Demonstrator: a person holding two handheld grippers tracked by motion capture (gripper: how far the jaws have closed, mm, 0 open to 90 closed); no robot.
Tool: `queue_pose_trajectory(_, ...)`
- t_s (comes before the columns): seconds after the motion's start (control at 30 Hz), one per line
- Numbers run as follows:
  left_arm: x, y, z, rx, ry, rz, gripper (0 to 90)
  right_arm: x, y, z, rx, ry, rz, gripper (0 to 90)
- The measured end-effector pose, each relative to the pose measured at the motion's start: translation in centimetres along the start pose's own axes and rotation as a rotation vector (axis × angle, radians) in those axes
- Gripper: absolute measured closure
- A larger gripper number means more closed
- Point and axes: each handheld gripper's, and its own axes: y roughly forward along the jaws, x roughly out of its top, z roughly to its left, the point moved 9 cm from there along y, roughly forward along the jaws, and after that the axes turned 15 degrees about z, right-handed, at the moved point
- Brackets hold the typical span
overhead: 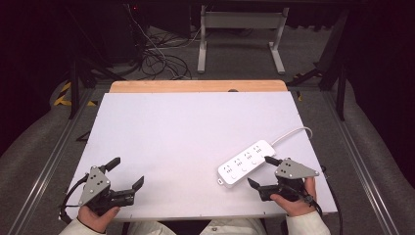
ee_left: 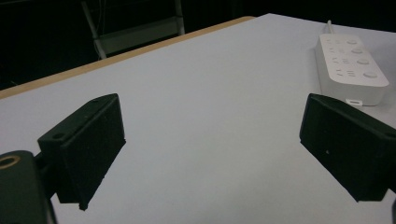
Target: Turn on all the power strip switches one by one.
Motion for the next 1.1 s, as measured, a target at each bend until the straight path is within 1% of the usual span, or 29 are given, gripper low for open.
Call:
queue_pose_trajectory(0.03,0.0,0.0,0.0,0.002,0.006,0.002,7.2,0.1,0.0,0.0,-0.001,-0.010,-0.002,10.9)
queue_pose_trajectory(0.1,-0.1,0.0,-0.1,0.012,0.009,0.005,7.4,0.2,-0.1,0.2,0.000,-0.014,-0.001,11.9)
queue_pose_trajectory(0.13,-0.1,0.0,0.0,0.015,0.019,0.007,7.4,0.2,-0.1,0.2,0.000,-0.014,-0.001,11.9)
queue_pose_trajectory(0.33,0.0,-0.1,0.0,0.032,0.029,0.002,7.4,0.3,-0.2,0.3,-0.008,-0.036,0.002,16.7)
queue_pose_trajectory(0.37,0.0,-0.1,0.1,0.033,0.030,0.002,7.4,0.3,-0.2,0.3,-0.008,-0.036,0.002,16.7)
queue_pose_trajectory(0.47,0.0,-0.1,0.1,0.035,0.032,0.004,7.6,0.3,-0.3,0.4,-0.008,-0.036,0.010,20.9)
queue_pose_trajectory(0.7,0.0,-0.1,0.1,0.035,0.029,0.003,8.0,0.5,-0.4,0.4,-0.009,-0.035,0.004,21.2)
queue_pose_trajectory(0.9,0.0,-0.1,0.1,0.036,0.026,0.005,8.2,1.0,-0.7,0.1,-0.012,-0.041,0.008,23.7)
queue_pose_trajectory(0.97,0.0,0.0,0.1,0.037,0.029,0.007,8.2,1.3,-0.9,0.0,-0.009,-0.036,0.013,25.3)
queue_pose_trajectory(1.1,0.0,0.0,0.1,0.039,0.027,0.007,8.3,1.6,-0.9,-0.4,-0.005,-0.024,0.020,25.3)
